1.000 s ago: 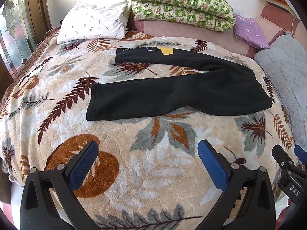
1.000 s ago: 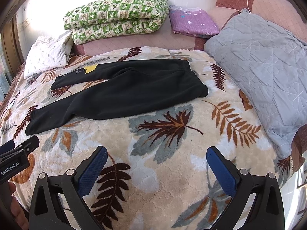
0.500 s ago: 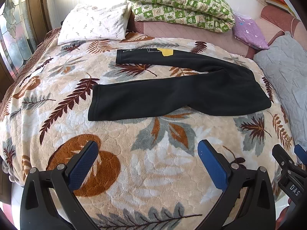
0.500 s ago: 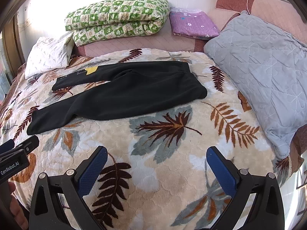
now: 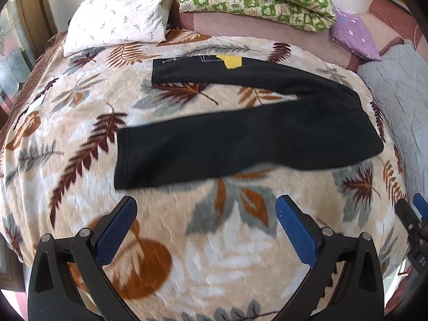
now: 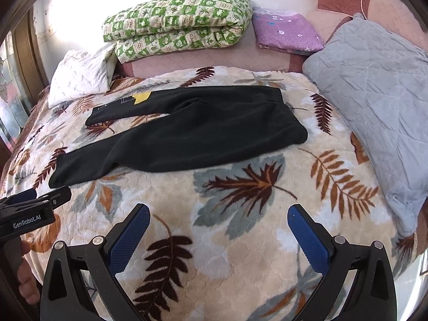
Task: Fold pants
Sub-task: 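Grasp the waistband with the left tool while the right tool grasps beside it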
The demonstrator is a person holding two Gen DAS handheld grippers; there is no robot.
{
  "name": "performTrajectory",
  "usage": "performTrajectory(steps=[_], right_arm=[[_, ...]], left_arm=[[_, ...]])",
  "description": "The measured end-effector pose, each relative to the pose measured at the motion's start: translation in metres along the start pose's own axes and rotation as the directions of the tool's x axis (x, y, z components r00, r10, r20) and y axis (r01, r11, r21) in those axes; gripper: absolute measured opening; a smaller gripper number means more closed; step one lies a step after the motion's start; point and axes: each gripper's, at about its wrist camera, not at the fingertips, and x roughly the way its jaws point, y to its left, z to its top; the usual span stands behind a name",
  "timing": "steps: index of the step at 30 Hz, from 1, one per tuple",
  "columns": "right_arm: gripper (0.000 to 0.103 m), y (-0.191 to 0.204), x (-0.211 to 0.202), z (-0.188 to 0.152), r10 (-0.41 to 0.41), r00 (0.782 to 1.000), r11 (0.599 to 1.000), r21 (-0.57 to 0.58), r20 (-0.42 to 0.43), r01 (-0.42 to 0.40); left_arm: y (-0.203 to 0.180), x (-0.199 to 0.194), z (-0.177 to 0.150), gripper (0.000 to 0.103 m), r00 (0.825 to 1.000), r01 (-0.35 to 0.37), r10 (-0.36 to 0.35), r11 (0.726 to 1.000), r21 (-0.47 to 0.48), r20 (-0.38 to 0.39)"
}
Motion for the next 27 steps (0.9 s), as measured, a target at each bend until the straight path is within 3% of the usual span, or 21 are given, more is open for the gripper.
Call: performTrajectory(steps=[4, 9, 12, 15, 17, 20, 27], right_arm=[[0.102, -0.033, 0.005, 0.040, 0.025, 1.000, 0.999, 0.028, 0.018, -0.025], [0.101, -0.094, 0.041, 0.113, -0.024, 1.000, 0.997, 0.076, 0.012, 0.023], [0.090, -0.122, 0.086, 0.153, 0.012, 0.998, 0.994, 0.111, -0.055, -0.006], [0.072, -0.142, 0.148, 0.185, 0.104, 0.983, 0.983, 0.163, -0.150, -0.079], [0.063, -0.148, 0.189, 0.199, 0.123, 0.969, 0.981, 0.175, -0.213, -0.086], [0.063, -0.154, 0.230, 0.210, 0.085, 0.962, 0.985, 0.170, -0.258, -0.042], [0.063, -0.171, 0.264, 0.220, 0.185, 0.953, 0.952, 0.286, -0.240, -0.113]], left_arm=[[0.027, 0.015, 0.053, 0.103, 0.997, 0.027, -0.029, 0.999, -0.035, -0.065], [0.067, 0.051, 0.125, 0.103, 0.991, -0.036, 0.024, 0.995, -0.094, -0.133], [0.092, 0.080, 0.158, 0.103, 0.983, -0.055, 0.028, 0.988, -0.144, -0.182], [0.110, 0.109, 0.184, 0.103, 0.972, -0.054, 0.005, 0.978, -0.202, -0.235], [0.117, 0.125, 0.199, 0.103, 0.967, -0.049, -0.013, 0.971, -0.234, -0.256], [0.124, 0.145, 0.220, 0.103, 0.964, -0.027, -0.048, 0.961, -0.277, -0.262], [0.129, 0.182, 0.246, 0.103, 0.946, 0.017, -0.123, 0.943, -0.334, -0.301]])
